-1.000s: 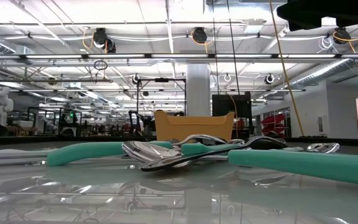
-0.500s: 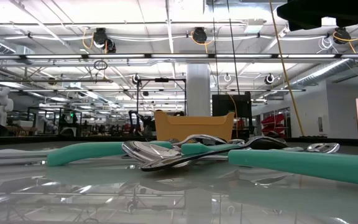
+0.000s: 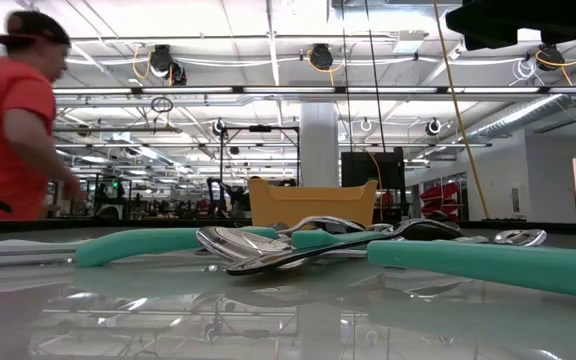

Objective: Sort silverware by color (type)
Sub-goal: Put the white patterned spoon into the yellow bin

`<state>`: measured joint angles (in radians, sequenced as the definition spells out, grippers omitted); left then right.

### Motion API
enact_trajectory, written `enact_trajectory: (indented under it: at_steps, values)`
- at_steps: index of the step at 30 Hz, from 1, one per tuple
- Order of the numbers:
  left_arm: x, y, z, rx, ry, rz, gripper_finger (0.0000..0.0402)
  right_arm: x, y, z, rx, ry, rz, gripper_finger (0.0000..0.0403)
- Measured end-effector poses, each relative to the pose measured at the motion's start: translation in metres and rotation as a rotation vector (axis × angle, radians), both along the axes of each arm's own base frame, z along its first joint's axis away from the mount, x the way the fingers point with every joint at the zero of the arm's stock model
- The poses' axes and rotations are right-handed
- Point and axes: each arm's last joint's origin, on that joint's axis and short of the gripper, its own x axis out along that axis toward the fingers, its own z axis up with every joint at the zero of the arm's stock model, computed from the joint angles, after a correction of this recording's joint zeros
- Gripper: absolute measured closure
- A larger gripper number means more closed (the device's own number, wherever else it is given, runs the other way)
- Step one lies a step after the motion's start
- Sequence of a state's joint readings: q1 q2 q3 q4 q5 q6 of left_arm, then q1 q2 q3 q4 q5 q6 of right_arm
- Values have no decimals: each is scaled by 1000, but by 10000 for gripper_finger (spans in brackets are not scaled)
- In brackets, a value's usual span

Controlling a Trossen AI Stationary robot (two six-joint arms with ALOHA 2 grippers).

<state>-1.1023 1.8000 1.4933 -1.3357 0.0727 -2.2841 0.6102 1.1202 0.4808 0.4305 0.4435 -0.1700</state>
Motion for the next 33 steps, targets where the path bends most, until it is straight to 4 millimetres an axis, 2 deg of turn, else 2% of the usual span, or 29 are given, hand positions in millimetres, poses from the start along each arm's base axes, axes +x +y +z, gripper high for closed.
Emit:
enact_trajectory:
  at_steps: [6,12,21,26,33]
  values:
    - [7,7,22,109,-130,-50,229,0,-1,-2,-17,18,-3,261]
    - [30,20,24,259,-315,-181,229,2,-4,-2,-20,21,-20,261]
    - [83,48,10,466,-313,-427,229,2,-5,-2,73,34,-46,261]
    - [113,61,-5,544,-310,-451,229,1,-5,-4,129,59,-62,261]
    - [154,71,-27,636,-387,-497,229,3,1,-11,229,225,-11,261]
